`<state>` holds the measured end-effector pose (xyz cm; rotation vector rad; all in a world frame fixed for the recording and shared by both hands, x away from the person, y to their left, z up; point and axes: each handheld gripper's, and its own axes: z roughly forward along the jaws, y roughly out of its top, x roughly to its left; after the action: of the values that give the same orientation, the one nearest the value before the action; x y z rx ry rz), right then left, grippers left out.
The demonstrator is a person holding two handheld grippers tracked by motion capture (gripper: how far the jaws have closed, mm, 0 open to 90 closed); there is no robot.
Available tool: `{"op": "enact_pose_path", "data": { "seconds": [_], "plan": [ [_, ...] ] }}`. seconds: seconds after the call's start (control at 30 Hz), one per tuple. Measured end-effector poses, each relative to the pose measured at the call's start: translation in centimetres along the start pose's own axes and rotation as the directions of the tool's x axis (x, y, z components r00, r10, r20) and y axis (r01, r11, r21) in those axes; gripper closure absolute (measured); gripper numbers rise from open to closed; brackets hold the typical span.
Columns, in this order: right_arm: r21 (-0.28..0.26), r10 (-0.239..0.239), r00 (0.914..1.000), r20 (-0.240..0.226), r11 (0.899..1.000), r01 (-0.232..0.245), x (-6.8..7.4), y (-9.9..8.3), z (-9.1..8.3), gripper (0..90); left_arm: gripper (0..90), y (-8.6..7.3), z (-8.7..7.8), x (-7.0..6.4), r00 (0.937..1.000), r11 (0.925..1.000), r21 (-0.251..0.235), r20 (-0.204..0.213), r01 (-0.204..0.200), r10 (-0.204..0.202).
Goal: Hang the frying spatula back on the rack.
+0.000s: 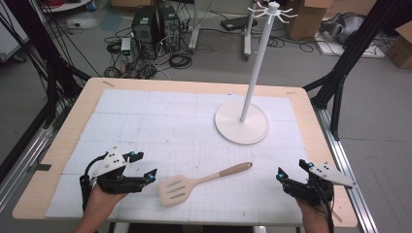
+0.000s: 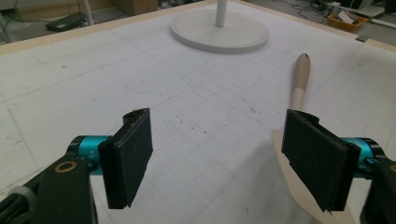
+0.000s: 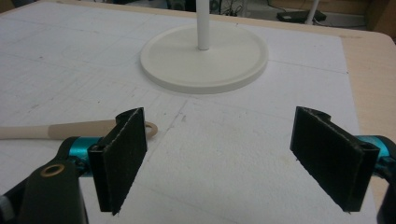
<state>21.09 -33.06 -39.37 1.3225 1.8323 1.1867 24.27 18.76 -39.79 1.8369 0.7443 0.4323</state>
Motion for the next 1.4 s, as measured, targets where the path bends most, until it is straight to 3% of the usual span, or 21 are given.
{"op": "enact_pose_path", "data": {
  "seconds": [0.13,0.27,0.5,0.73,0.9,0.97,1.1,1.2,1.37,1.4],
  "plan": [
    [0.001,-0.019,0.9998,-0.004,1.0,0.019,0.1,0.1,0.2,17.6,22.6,1.3,1.5,-1.6,0.996,0.9968,0.033,0.056,-0.072,0.071],
    [0.003,-0.019,0.9998,-0.01,1.0,0.019,0.3,0.1,0.1,17.6,25.9,2.6,3.5,-3.7,0.9817,0.9871,0.081,0.143,-0.138,0.126],
    [0.002,-0.01,0.9999,-0.008,1.0,0.01,-0.1,0.0,0.0,17.6,31.2,4.2,7.7,-6.2,0.9501,0.9568,0.18,0.255,-0.229,0.179],
    [0.004,-0.006,1.0,-0.006,1.0,0.006,-0.2,-0.1,-0.1,17.6,36.0,4.0,10.7,-8.1,0.9279,0.9209,0.259,0.311,-0.291,0.206],
    [0.004,-0.003,1.0,-0.008,1.0,0.003,-0.1,0.0,0.0,17.6,36.9,3.8,12.2,-8.7,0.9266,0.8976,0.313,0.31,-0.311,0.213],
    [0.007,-0.001,1.0,-0.009,1.0,0.001,-0.1,0.0,0.0,17.6,40.4,3.8,12.7,-8.7,0.9304,0.8886,0.34,0.303,-0.308,0.206],
    [0.009,0.001,0.9999,-0.011,1.0,-0.001,-0.1,0.0,0.1,17.6,49.8,3.5,13.6,-8.7,0.9395,0.8578,0.416,0.283,-0.301,0.192],
    [0.009,0.002,0.9999,-0.012,1.0,-0.002,-0.2,0.0,0.1,17.6,50.6,3.3,14.1,-8.6,0.9407,0.8403,0.441,0.261,-0.316,0.216],
    [0.011,0.007,0.9999,-0.011,1.0,-0.007,-0.3,0.0,0.1,17.6,52.3,3.2,14.6,-8.5,0.9445,0.8222,0.473,0.238,-0.316,0.227],
    [0.011,0.007,0.9999,-0.01,1.0,-0.007,-0.3,0.0,0.1,17.6,52.6,3.2,14.7,-8.5,0.9432,0.8136,0.484,0.237,-0.322,0.233]
  ]
}}
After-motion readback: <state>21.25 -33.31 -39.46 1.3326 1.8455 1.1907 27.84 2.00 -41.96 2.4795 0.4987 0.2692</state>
